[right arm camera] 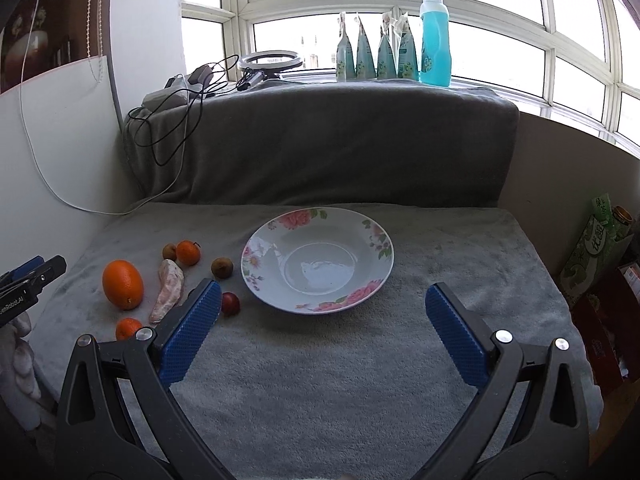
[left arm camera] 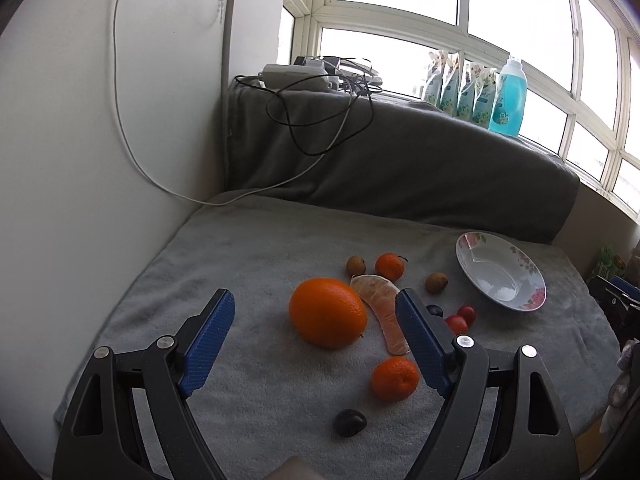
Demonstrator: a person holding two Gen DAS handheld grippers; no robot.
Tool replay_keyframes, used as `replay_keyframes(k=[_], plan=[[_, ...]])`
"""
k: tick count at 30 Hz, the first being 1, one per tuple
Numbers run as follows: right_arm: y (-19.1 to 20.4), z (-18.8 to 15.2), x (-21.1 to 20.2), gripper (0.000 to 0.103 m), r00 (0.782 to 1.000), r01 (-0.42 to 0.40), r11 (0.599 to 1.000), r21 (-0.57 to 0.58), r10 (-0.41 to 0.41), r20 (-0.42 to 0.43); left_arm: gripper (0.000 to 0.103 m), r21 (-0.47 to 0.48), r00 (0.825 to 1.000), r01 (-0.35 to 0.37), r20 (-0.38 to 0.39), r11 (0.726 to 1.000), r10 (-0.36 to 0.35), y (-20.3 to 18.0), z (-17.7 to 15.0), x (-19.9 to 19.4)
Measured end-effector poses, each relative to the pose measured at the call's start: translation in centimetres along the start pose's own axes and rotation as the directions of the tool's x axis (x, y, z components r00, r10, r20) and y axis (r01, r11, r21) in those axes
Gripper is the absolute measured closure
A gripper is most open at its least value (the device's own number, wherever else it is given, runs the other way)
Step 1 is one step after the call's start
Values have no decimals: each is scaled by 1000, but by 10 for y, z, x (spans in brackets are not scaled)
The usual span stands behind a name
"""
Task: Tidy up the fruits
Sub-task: 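Move the right tool to the red tomato while the left tool reaches the dark plum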
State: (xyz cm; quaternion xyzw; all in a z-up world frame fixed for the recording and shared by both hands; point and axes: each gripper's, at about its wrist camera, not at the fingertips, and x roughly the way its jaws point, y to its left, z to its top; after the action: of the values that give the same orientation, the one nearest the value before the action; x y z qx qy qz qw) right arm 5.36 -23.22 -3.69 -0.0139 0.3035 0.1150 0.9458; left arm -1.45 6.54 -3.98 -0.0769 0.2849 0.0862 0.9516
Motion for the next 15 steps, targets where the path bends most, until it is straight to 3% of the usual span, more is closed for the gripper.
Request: replay_keyframes(k=[5, 13, 15], plan=[[12, 1, 16, 0, 992, -116, 993, -23, 114, -55, 20, 2, 999, -7, -32, 1000, 7, 11, -10, -4], [41, 1, 32, 0, 982, -175, 975, -134, 163, -98, 21, 17, 997, 11, -75, 1000, -9, 16, -27, -6], [48, 1, 36, 9, 976, -199, 967, -157, 180, -124, 21, 12, 996, 24, -83, 1000, -23, 17, -29, -6]])
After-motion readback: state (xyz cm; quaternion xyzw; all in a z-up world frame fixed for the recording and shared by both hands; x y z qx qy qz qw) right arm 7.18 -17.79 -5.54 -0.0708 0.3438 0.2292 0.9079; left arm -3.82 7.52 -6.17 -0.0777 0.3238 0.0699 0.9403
